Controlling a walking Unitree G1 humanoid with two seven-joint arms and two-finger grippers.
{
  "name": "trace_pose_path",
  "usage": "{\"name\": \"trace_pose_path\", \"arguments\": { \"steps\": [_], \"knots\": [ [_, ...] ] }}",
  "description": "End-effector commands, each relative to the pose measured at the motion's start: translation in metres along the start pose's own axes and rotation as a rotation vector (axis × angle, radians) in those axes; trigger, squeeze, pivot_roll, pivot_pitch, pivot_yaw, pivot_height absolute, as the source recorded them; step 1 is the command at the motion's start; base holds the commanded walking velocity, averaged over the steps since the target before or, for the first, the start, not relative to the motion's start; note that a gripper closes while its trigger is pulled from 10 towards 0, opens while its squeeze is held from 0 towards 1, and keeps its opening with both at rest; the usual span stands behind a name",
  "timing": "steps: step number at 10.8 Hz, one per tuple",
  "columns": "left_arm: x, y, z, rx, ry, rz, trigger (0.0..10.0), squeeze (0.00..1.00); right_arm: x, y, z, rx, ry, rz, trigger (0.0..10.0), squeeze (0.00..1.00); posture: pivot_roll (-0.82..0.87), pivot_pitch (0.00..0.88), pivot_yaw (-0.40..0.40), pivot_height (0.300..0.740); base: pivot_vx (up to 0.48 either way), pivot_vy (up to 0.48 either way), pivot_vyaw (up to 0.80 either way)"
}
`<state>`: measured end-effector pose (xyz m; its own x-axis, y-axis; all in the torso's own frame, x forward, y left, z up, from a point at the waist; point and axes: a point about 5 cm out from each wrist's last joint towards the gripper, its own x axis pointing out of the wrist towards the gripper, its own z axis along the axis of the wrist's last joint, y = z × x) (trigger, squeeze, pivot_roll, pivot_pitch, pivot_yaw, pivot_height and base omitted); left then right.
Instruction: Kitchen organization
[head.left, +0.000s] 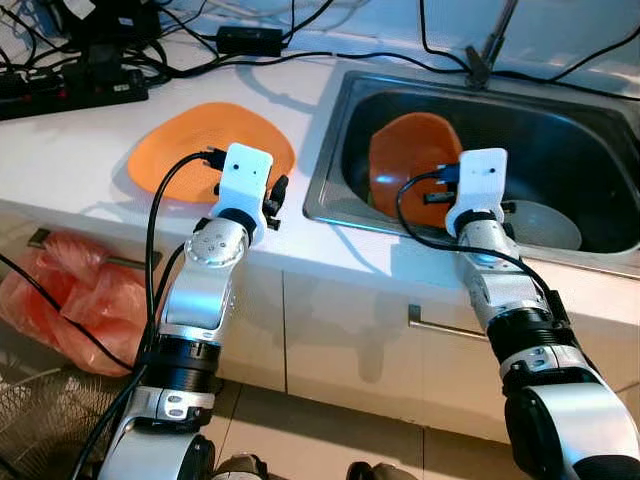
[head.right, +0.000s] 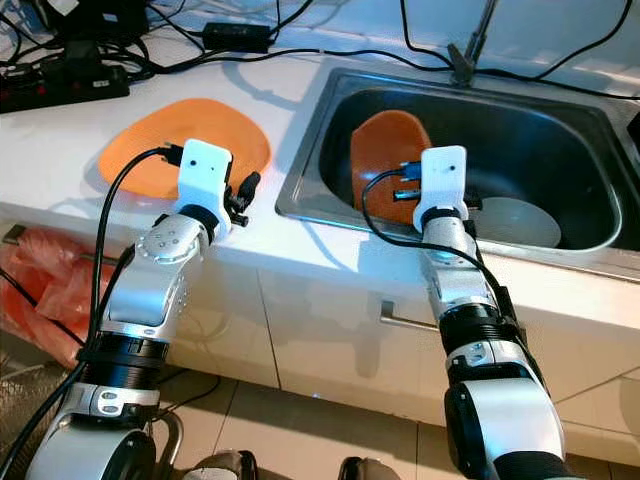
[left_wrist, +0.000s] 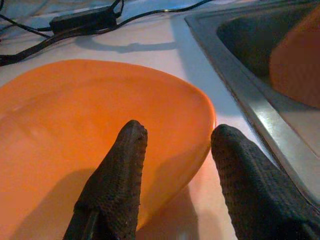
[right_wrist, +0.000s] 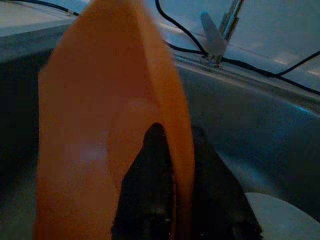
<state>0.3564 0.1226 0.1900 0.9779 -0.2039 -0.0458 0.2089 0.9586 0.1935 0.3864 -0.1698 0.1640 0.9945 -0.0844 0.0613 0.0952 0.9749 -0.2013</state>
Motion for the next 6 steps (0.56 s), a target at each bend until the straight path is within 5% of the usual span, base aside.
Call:
{"name": "trace_pose_path", "arguments": {
  "steps": [1,2,3,5,6],
  "knots": [
    [-0.0012,-0.0029,0.0032,0.004,-0.008,-0.014,10.0,0.00,-0.0011,-0.0010,-0.0052,-0.014,0.012,0.003,10.0,0.56,0.08,0.087,-0.046,0.740,0.000,0.000,0.00],
    [-0.0013,-0.0028,0.0036,0.005,-0.010,-0.013,10.0,0.00,-0.0015,0.0006,-0.0060,-0.011,0.008,0.015,10.0,0.54,0.08,0.079,-0.047,0.740,0.000,0.000,0.00],
    [-0.0012,-0.0023,0.0043,0.003,-0.011,-0.010,10.0,0.00,-0.0014,0.0019,-0.0058,-0.010,0.006,0.023,10.0,0.96,0.08,0.079,-0.047,0.740,0.000,0.000,0.00],
    [-0.0012,-0.0012,0.0062,0.002,-0.017,-0.007,10.0,0.00,-0.0011,0.0035,-0.0054,-0.009,0.006,0.029,10.0,1.00,0.08,0.078,-0.048,0.740,0.000,0.000,0.00],
    [-0.0013,-0.0001,0.0076,0.003,-0.021,-0.002,10.0,0.00,-0.0008,0.0046,-0.0042,-0.004,-0.002,0.033,10.0,0.00,0.08,0.080,-0.049,0.740,0.000,0.000,0.00]
  ]
}}
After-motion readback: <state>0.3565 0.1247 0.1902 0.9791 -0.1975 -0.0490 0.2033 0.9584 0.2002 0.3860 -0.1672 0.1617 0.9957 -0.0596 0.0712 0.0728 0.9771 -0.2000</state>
